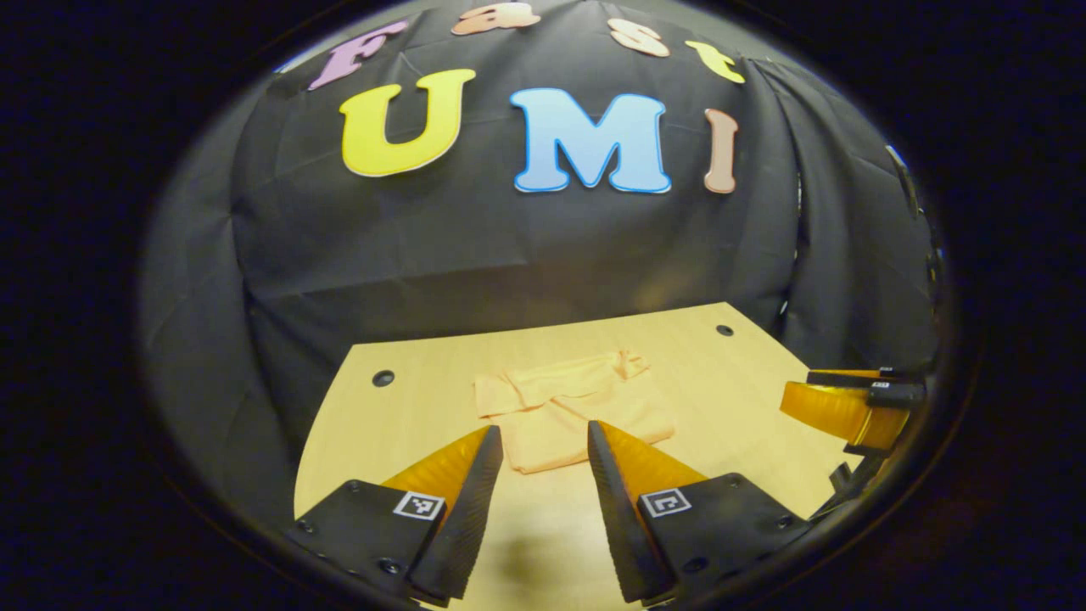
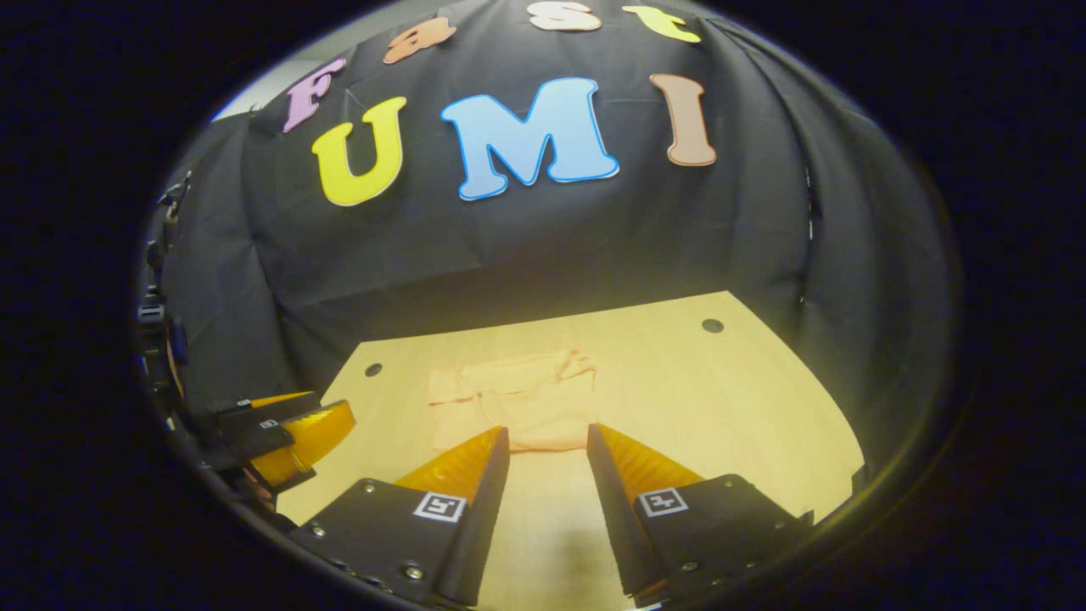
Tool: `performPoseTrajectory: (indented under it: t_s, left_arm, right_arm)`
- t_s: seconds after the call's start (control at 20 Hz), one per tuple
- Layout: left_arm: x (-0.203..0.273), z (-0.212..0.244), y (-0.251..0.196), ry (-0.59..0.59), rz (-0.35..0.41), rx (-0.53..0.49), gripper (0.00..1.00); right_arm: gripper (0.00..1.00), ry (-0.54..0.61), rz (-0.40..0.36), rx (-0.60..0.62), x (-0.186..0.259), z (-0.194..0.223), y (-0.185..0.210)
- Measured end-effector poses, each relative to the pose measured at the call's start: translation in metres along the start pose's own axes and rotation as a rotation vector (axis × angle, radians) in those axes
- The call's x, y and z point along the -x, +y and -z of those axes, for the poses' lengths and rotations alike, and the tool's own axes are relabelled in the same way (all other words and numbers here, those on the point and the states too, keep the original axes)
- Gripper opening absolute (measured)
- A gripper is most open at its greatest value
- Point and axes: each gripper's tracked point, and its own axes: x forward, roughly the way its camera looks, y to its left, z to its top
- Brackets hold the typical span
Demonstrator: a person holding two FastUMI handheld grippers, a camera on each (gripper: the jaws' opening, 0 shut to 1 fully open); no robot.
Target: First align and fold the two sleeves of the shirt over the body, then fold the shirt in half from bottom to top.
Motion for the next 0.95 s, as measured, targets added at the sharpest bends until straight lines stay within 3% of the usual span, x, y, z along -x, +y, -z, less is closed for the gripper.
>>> performPoseTrajectory:
  t_s: [0.1,0.35,0.4,0.45,0.55,0.6,0.65,0.7,0.75,0.9,0.95]
  left_arm:
    - [0.003,-0.004,-0.016,-0.007,0.013,-0.02,0.7]
    - [0.013,-0.011,-0.082,-0.042,0.007,-0.029,0.7]
    - [0.014,-0.012,-0.097,-0.051,-0.009,-0.028,0.7]
    - [0.017,-0.012,-0.112,-0.062,-0.029,-0.02,0.7]
    - [0.023,-0.012,-0.147,-0.082,-0.076,0.016,0.69]
    - [0.026,-0.011,-0.166,-0.091,-0.102,0.037,0.69]
    - [0.029,-0.011,-0.185,-0.102,-0.124,0.056,0.69]
    - [0.032,-0.009,-0.206,-0.117,-0.141,0.071,0.69]
    - [0.034,-0.009,-0.226,-0.132,-0.156,0.083,0.69]
    - [0.04,-0.005,-0.275,-0.126,-0.191,0.078,0.69]
    - [0.043,-0.006,-0.287,-0.132,-0.199,0.072,0.7]
  right_arm:
    - [0.59,-0.036,0.021,0.008,0.013,-0.006,-0.016]
    - [0.59,-0.204,0.115,0.037,0.041,-0.04,-0.094]
    - [0.52,-0.237,0.134,0.042,0.047,-0.047,-0.115]
    - [0.59,-0.27,0.148,0.053,0.054,-0.054,-0.14]
    - [0.59,-0.314,0.155,0.099,0.063,-0.066,-0.182]
    - [0.51,-0.332,0.151,0.13,0.068,-0.07,-0.203]
    - [0.51,-0.351,0.14,0.155,0.073,-0.074,-0.223]
    - [0.59,-0.381,0.134,0.177,0.075,-0.08,-0.245]
    - [0.59,-0.419,0.133,0.195,0.077,-0.085,-0.267]
    - [0.73,-0.513,0.173,0.232,0.073,-0.091,-0.338]
    - [0.86,-0.558,0.173,0.232,0.07,-0.095,-0.357]
